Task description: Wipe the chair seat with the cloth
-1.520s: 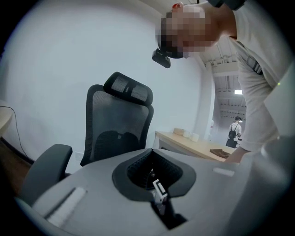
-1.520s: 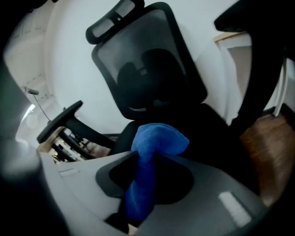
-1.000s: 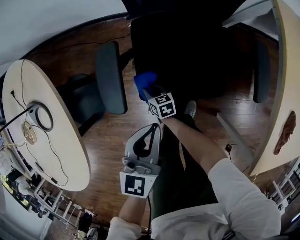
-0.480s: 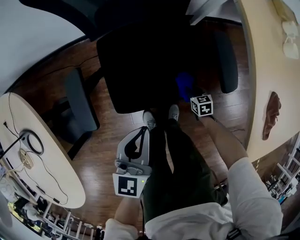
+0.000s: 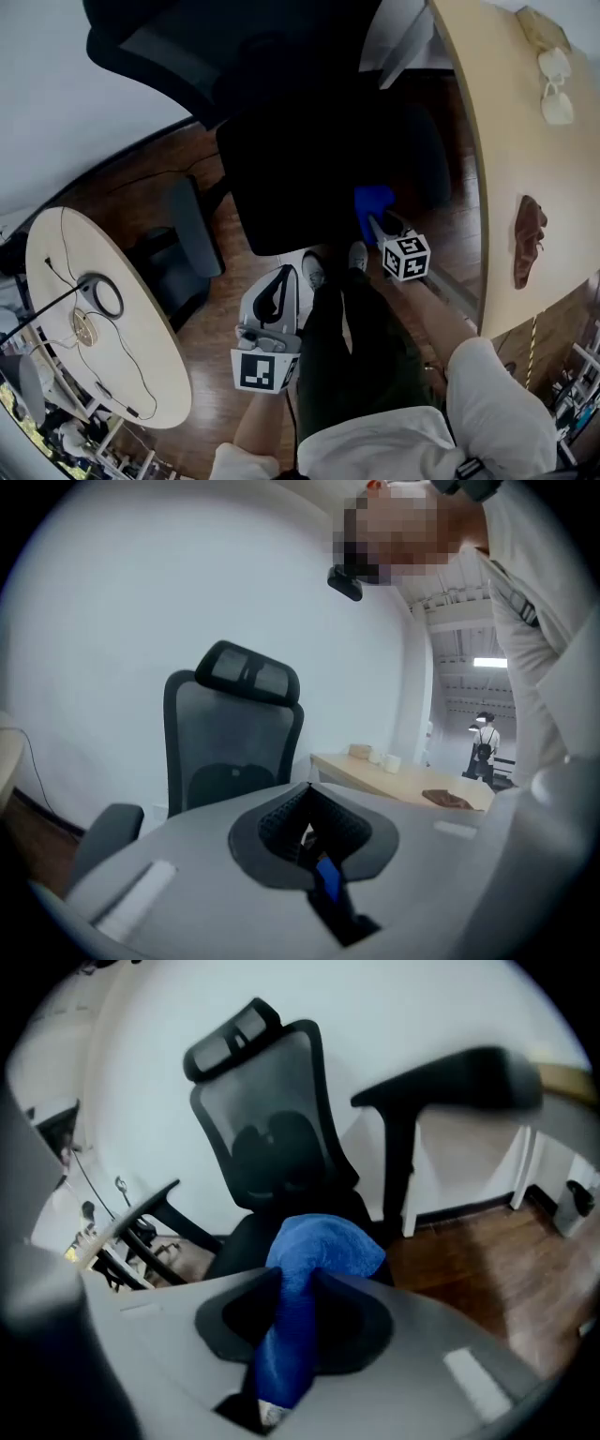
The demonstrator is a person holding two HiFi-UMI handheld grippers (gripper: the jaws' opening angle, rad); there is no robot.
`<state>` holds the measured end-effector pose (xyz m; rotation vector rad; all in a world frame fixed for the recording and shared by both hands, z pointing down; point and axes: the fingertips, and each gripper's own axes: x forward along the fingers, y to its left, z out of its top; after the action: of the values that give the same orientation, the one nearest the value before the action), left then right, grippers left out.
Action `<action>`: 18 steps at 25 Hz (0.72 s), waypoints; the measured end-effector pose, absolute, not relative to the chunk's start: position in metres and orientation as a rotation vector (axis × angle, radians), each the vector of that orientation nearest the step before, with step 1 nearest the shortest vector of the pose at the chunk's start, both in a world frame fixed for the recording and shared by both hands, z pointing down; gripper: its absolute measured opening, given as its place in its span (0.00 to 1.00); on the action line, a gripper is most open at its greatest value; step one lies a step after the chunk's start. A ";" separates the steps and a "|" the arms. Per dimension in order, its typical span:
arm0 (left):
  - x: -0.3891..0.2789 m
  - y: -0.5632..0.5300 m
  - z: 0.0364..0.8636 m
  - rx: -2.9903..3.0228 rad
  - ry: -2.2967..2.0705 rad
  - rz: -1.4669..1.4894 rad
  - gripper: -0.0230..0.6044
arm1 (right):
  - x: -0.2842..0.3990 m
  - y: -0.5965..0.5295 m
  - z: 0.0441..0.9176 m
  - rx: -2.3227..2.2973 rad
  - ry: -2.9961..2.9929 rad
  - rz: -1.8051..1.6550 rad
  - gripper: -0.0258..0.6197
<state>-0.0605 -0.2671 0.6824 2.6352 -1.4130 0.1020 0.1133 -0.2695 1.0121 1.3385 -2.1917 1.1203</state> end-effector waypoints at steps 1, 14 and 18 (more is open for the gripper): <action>-0.069 -0.273 0.653 2.617 -1.484 0.048 0.10 | 0.099 -0.279 0.961 1.332 -2.278 1.078 0.19; -0.115 -0.100 0.310 2.864 -1.811 -0.351 0.10 | 0.082 -0.127 0.332 1.484 -3.058 -0.147 0.19; -0.121 -0.040 0.269 2.915 -1.796 -0.421 0.10 | 0.086 -0.052 0.255 1.476 -3.099 -0.392 0.19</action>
<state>-0.1210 -0.0395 0.2687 2.9146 -1.7957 -0.4207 0.0862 -0.0517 0.2546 1.4758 -3.0988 -0.3918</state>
